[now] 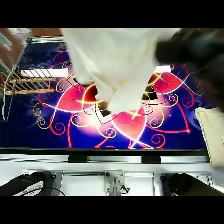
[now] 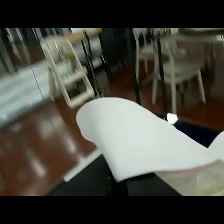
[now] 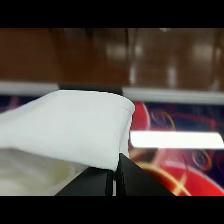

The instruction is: Fold the shirts.

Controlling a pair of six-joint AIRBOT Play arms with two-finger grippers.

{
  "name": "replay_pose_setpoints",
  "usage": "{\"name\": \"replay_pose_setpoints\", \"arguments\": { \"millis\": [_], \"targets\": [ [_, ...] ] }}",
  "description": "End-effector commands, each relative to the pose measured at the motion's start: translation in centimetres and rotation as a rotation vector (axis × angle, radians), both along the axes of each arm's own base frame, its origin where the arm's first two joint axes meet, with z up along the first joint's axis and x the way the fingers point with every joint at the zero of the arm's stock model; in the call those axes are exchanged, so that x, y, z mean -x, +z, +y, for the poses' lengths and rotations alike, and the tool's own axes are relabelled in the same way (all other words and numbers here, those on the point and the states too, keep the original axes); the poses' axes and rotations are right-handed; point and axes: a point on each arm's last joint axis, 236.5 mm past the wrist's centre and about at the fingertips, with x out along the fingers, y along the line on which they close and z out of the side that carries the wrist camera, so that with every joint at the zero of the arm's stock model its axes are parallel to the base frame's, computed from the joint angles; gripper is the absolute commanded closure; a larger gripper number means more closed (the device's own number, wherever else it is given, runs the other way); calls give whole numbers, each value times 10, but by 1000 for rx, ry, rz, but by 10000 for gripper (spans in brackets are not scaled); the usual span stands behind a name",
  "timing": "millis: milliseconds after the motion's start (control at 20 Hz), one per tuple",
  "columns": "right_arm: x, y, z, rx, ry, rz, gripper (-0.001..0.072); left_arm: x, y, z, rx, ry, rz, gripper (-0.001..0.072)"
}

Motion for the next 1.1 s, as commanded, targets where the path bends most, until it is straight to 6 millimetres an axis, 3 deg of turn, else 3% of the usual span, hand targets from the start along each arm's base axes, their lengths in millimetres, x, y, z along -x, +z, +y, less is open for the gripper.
{"name": "replay_pose_setpoints", "arguments": {
  "millis": [0, 100, 200, 300, 400, 600, 750, 850, 950, 1050],
  "targets": [
    [49, 118, -16, -158, 167, -309, 627, 102, 102, 42, 182, 58, -264, 642],
    [49, 112, -17, -156, 169, -272, 627, 119, 98, 47, 178, 65, -247, 643],
    [45, 74, -13, -105, 169, -119, 627, 105, 66, 49, 114, 109, -129, 643],
    [43, 24, -19, -9, 129, 74, 627, 67, 7, 55, -2, 194, 83, 642],
    [43, -18, -23, 89, 90, 231, 628, 28, -67, 63, -104, 269, 338, 642],
    [40, -102, 12, 332, 125, 527, 627, -21, -187, 45, -236, 239, 650, 642],
    [12, -170, 31, 409, 103, 732, 628, -44, -259, 48, -283, 262, 827, 642],
    [-8, -221, 45, 332, 158, 905, 628, -51, -290, 55, -307, 282, 894, 642],
    [-34, -251, 63, 182, 226, 990, 628, -55, -322, 65, -346, 316, 956, 642],
    [-59, -273, 68, 26, 212, 1055, 627, -53, -361, 66, -352, 325, 1073, 642]
  ]
}}
